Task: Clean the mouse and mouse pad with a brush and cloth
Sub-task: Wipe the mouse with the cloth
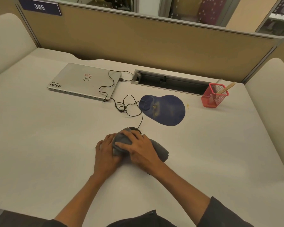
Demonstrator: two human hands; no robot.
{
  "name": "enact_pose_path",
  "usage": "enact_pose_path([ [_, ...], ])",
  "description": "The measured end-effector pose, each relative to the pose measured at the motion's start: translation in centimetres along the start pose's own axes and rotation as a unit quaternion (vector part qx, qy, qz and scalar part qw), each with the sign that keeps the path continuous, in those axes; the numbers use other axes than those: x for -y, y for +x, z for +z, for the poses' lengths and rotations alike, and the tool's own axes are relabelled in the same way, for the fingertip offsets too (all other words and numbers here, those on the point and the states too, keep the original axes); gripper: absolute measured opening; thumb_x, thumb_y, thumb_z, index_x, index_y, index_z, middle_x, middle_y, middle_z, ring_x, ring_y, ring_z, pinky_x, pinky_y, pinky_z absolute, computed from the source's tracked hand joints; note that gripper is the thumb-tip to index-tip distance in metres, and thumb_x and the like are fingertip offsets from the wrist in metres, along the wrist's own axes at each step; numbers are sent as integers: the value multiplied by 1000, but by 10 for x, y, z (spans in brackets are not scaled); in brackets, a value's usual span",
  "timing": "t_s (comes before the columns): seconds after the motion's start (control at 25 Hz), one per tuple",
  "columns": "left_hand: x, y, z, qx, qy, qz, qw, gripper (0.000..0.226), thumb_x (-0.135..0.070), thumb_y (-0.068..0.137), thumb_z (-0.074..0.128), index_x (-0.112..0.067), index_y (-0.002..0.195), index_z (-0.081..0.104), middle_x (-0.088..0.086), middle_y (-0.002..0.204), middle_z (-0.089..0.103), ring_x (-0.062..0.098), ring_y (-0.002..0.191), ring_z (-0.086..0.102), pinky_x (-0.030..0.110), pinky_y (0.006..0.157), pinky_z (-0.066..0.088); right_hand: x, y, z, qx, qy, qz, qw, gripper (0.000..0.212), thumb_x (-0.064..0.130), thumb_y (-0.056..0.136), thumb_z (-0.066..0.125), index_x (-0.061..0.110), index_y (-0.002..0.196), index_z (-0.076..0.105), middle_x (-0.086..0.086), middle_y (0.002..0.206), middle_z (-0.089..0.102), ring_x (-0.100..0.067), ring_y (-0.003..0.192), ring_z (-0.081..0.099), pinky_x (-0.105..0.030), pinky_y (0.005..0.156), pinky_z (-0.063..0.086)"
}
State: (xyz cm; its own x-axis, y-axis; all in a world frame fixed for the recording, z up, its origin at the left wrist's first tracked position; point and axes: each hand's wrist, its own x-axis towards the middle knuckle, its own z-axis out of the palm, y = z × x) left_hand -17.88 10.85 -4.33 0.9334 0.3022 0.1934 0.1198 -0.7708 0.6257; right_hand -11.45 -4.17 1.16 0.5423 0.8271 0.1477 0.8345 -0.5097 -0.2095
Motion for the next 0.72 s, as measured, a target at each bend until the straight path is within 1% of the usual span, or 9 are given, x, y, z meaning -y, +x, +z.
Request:
enact_pose_path([
  [0.08,2,0,1,0,-5,-4,1000,71,-56,72,51,-18,132,53,-1,137,53,19,134,40,38,111,22,-4,3,3,22,-26,1,999,47,16,89,55,31,132,48,-8,152,27,-32,135,25,-47,101,31],
  [0.24,5,0,2,0,10,0,1000,77,-69,71,52,-21,132,54,-4,141,51,15,137,35,39,112,22,-16,13,7,28,-90,9,996,48,19,87,59,26,133,47,-10,150,31,-34,132,30,-48,97,35],
  [0.32,5,0,2,1,18,0,1000,80,-73,71,51,-22,132,55,-4,141,50,14,138,34,38,112,21,-25,23,7,28,-112,13,993,48,20,86,61,24,132,49,-11,149,32,-34,131,31,-48,96,37],
  [0.44,4,0,3,2,26,-14,1000,87,-80,68,49,-23,132,54,-4,143,49,14,139,33,41,113,23,-38,35,7,41,-135,13,990,50,21,84,62,22,132,48,-11,148,33,-35,130,31,-49,95,37],
  [0.56,2,0,3,-3,29,-12,1000,85,-81,67,50,-23,130,55,-5,142,50,13,138,34,42,112,25,-49,43,7,50,-152,19,987,50,18,82,63,20,131,50,-12,148,33,-35,129,32,-49,93,37],
  [0.72,2,0,2,-7,23,-14,1000,83,-80,68,51,-23,129,56,-6,142,49,11,138,34,40,112,24,-56,48,7,55,-152,40,986,44,15,84,59,19,128,52,-12,148,32,-34,129,31,-47,94,37],
])
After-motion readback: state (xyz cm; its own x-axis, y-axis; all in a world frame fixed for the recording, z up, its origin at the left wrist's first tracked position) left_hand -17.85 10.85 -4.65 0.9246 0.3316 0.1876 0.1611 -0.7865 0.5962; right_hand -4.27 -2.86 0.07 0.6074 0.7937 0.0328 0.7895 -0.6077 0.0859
